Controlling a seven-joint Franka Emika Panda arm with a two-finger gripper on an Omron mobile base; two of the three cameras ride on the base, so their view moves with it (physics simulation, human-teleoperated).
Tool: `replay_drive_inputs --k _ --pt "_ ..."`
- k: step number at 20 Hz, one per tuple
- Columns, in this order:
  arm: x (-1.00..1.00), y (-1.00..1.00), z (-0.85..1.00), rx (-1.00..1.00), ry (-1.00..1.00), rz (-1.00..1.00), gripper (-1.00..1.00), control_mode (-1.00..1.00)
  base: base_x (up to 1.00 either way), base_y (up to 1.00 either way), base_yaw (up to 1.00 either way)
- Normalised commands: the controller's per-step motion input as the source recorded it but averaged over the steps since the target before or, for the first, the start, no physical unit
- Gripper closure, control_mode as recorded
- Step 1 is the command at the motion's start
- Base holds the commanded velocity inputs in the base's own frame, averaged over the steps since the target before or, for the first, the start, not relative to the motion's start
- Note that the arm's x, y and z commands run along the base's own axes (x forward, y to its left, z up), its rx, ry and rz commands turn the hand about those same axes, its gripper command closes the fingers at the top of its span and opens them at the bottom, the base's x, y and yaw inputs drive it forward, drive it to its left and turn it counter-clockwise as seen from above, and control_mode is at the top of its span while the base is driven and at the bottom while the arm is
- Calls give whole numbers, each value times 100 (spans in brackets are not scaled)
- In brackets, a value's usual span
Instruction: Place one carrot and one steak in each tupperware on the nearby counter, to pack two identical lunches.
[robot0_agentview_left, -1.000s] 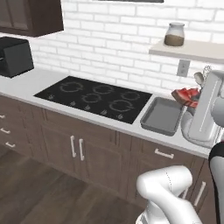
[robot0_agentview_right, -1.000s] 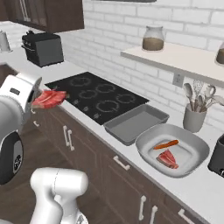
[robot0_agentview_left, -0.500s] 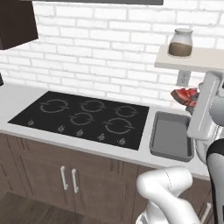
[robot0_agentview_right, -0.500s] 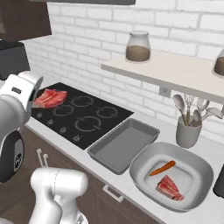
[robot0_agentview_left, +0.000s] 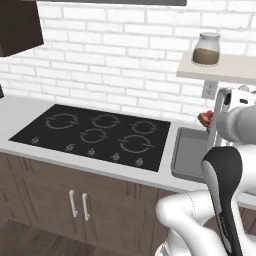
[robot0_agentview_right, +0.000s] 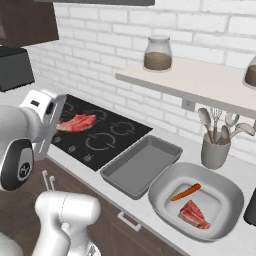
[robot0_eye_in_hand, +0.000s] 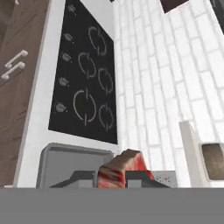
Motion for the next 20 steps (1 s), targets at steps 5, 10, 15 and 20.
replay_drive_inputs --k 5,10,15,20 --pt "72 -7 -98 -10 10 -12 100 -100 0 0 0" --pt "49 -31 -56 11 10 -3 100 -100 0 0 0" --pt "40 -47 -59 12 1 0 100 -100 0 0 0" --pt "33 -39 -59 1 0 0 100 -100 0 0 0"
